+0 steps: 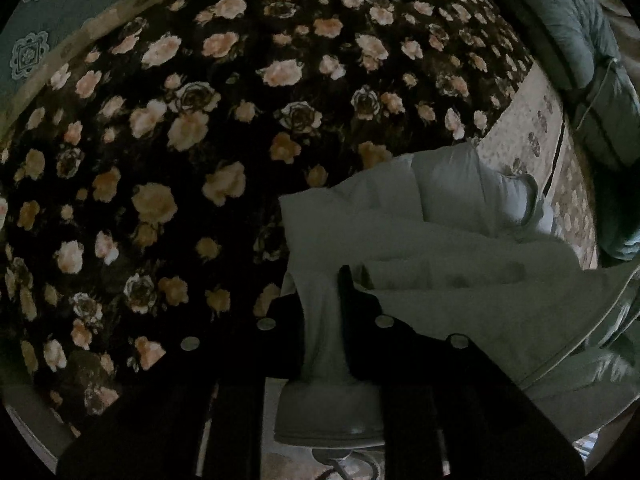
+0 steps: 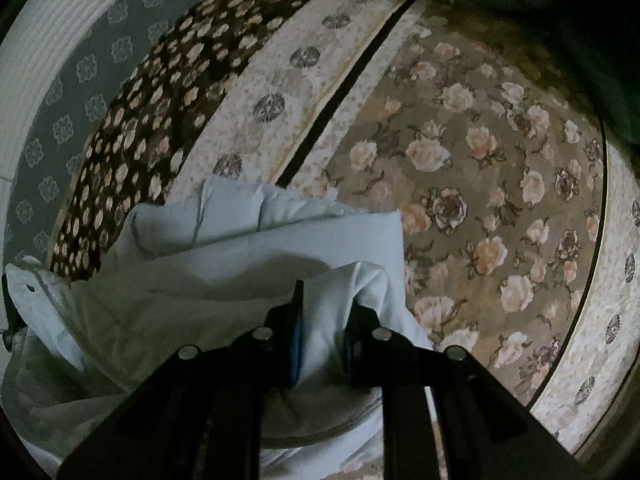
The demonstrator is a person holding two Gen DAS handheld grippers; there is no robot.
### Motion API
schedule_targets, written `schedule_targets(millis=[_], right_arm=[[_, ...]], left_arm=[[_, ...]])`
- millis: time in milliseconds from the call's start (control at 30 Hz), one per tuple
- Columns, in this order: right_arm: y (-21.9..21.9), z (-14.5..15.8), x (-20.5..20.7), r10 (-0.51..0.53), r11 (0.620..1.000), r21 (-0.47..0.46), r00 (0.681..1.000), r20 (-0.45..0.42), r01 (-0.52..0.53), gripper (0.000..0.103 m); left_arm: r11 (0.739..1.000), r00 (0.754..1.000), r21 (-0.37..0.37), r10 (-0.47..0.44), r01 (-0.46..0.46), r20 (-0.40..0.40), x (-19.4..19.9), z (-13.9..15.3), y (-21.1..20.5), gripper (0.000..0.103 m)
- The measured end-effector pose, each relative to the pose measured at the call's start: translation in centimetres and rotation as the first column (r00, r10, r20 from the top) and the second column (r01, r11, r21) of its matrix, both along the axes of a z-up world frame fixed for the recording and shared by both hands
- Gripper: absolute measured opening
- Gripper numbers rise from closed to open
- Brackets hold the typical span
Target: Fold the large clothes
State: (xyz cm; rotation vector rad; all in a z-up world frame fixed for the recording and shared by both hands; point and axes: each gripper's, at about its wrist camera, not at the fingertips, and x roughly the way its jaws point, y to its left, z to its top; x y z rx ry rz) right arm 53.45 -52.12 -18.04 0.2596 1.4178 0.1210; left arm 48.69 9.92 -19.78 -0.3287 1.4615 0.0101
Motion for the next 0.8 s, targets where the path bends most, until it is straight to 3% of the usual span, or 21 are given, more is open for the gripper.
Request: schedule_targets(millis=[133, 167, 200, 267, 300, 400, 500, 567, 633, 700, 800], right_arm=[[-0.4, 0.8, 0.1, -0.001, 1.000, 0.017, 1.000, -0.025, 0.002, 0.026], [-0.4, 1.2, 0.1, -0.005, 0.999, 0.041, 1.000, -0.028, 0.007, 0.035], [-0.5, 1.6, 0.0, -0.008, 0.998, 0.068, 1.000, -0.021, 0.009, 0.056], [-0.6, 3.0, -0.1, -0.021, 0.998, 0.066, 1.000, 0.021, 0.020, 0.079], [-0.8, 3.9, -0.2, -0.028, 0.998, 0.062, 0.998, 0.052, 0.024, 0.086], [-1.6, 6.1, -0.4, -0.039, 0.998, 0.060, 0.993, 0.109, 0.033, 0.087], [-2.2, 8.0, -1.8, -0.039, 0.999, 0.015, 0.975, 0.219, 0.037, 0.087], [-2.2, 9.1, -3.8, -0.015, 0.999, -0.034, 0.941, 0.337, 0.028, 0.089], [-1.9, 9.4, -7.4, 0.051, 0.992, -0.127, 0.877, 0.479, 0.011, 0.097], [-1.4, 8.4, -10.2, 0.114, 0.981, -0.196, 0.835, 0.539, -0.008, 0.100], [-1.1, 6.0, -13.3, 0.163, 0.976, -0.214, 0.810, 0.563, -0.048, 0.100]], left_arm=[[0.999, 0.999, 0.018, -0.029, 0.029, -0.043, 0.7, 0.4, -0.6, 0.017], [0.999, 0.998, 0.019, -0.033, 0.034, -0.052, 0.8, 0.4, -0.6, 0.018], [0.999, 0.997, 0.015, -0.031, 0.032, -0.068, 1.0, 0.5, -0.5, 0.020], [1.000, 0.997, 0.000, -0.024, 0.024, -0.076, 1.2, 0.9, -0.3, 0.028], [1.000, 0.998, 0.001, -0.023, 0.023, -0.066, 1.3, 1.5, -0.2, 0.035], [0.996, 0.999, 0.081, -0.026, 0.022, 0.047, 1.5, 4.6, 0.1, 0.088], [0.989, 0.987, 0.143, -0.055, 0.033, 0.153, 1.3, 8.2, 0.4, 0.092], [0.973, 0.968, 0.227, -0.088, 0.033, 0.235, 0.1, 10.2, 0.5, 0.095], [0.953, 0.928, 0.304, -0.109, -0.005, 0.355, -3.2, 12.1, 0.7, 0.100], [0.956, 0.901, 0.290, -0.100, -0.029, 0.421, -6.9, 12.4, 1.1, 0.100], [0.960, 0.895, 0.271, -0.058, -0.071, 0.442, -11.2, 11.0, 1.1, 0.100]])
